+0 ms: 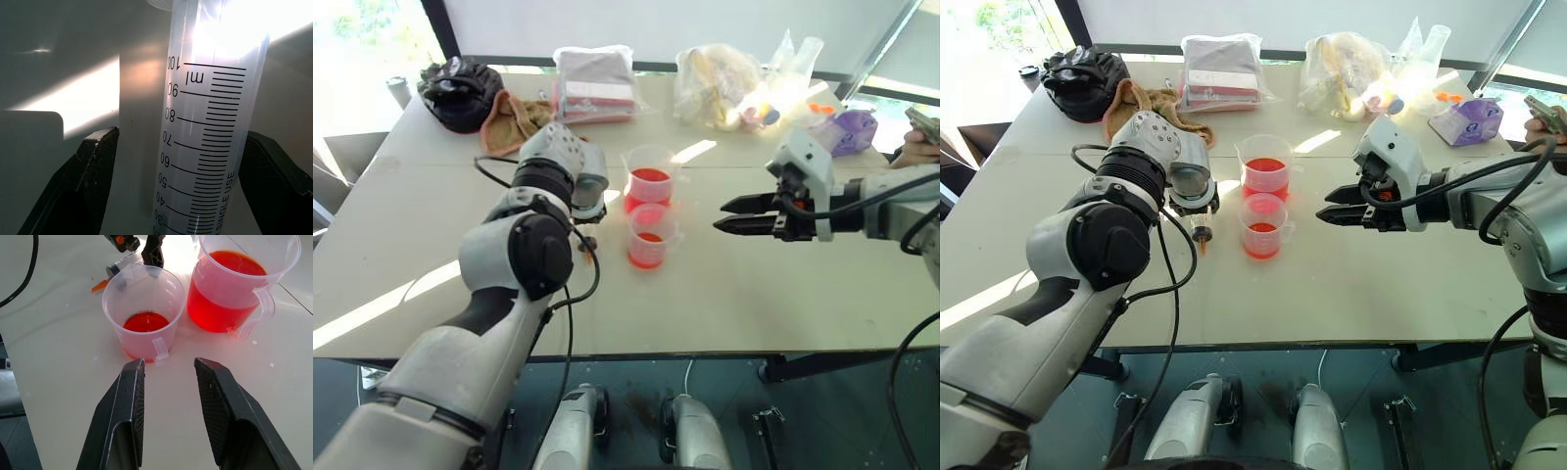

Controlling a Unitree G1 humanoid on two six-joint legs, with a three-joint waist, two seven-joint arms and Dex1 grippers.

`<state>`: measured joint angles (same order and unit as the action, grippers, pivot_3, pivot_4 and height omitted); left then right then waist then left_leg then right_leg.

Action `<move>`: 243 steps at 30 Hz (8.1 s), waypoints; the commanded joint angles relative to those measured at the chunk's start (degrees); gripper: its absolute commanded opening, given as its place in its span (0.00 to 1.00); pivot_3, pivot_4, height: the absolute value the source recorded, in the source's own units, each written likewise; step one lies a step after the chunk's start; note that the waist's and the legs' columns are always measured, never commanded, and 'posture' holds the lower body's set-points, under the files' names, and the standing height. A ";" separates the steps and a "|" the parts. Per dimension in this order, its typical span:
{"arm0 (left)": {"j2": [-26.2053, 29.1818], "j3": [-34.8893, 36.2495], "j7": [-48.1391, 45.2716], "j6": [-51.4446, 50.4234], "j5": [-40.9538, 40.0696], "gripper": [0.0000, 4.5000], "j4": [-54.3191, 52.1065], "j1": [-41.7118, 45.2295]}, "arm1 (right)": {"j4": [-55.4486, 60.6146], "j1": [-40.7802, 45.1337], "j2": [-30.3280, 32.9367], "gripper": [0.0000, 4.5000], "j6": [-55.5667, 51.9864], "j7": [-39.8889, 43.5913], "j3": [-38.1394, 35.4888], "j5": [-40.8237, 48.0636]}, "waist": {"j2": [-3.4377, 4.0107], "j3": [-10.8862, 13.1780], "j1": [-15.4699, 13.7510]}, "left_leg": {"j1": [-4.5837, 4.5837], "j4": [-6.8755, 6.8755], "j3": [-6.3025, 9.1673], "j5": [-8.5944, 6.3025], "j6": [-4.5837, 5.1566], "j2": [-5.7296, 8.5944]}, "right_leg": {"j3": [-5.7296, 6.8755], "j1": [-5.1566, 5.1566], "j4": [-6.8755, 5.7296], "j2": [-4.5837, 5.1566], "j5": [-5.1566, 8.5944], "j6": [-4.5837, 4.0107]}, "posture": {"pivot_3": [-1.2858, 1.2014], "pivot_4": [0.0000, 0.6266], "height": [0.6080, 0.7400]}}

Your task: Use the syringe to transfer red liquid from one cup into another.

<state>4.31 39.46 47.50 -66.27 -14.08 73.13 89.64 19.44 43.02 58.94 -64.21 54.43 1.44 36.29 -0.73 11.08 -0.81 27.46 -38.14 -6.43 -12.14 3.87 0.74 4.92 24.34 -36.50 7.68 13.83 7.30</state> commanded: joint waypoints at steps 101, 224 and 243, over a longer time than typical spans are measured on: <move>0.67 -35.57 -93.67 77.01 4.15 0.30 -12.97 -23.12 | -30.58 33.17 -42.20 0.01 -2.10 -42.10 -10.54 -10.25 | 0.11 -0.08 1.53 | -0.07 -0.06 -0.38 0.10 0.38 -0.16 | 0.04 0.13 -0.46 -0.05 -0.08 -0.10 | 0.52 0.24 1.00; 1.41 -33.41 -93.08 70.44 0.03 0.30 -24.25 -24.95 | -16.69 34.40 -32.40 0.68 -14.94 -35.12 -20.60 3.18 | 0.14 -0.10 1.58 | -0.03 0.14 -0.44 -0.02 0.20 -0.23 | 0.09 0.22 0.04 0.06 -0.17 -0.24 | 0.52 0.24 1.00; 2.93 -33.53 -91.70 57.65 -8.72 0.30 -55.31 -33.49 | -15.55 31.62 -33.11 0.68 -14.35 -35.78 -20.43 5.41 | 0.15 -0.09 1.43 | 0.02 0.21 -0.54 0.08 0.39 -0.25 | 0.10 0.21 0.16 -0.04 -0.18 -0.24 | 0.52 0.24 1.00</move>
<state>7.14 6.21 -44.44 -8.55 -21.93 20.97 56.01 2.53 73.91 25.27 -79.60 18.34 -18.39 40.87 -0.58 10.99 0.62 27.49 -37.94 -6.97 -12.06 4.26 0.50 5.02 24.54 -36.33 7.64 13.64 7.06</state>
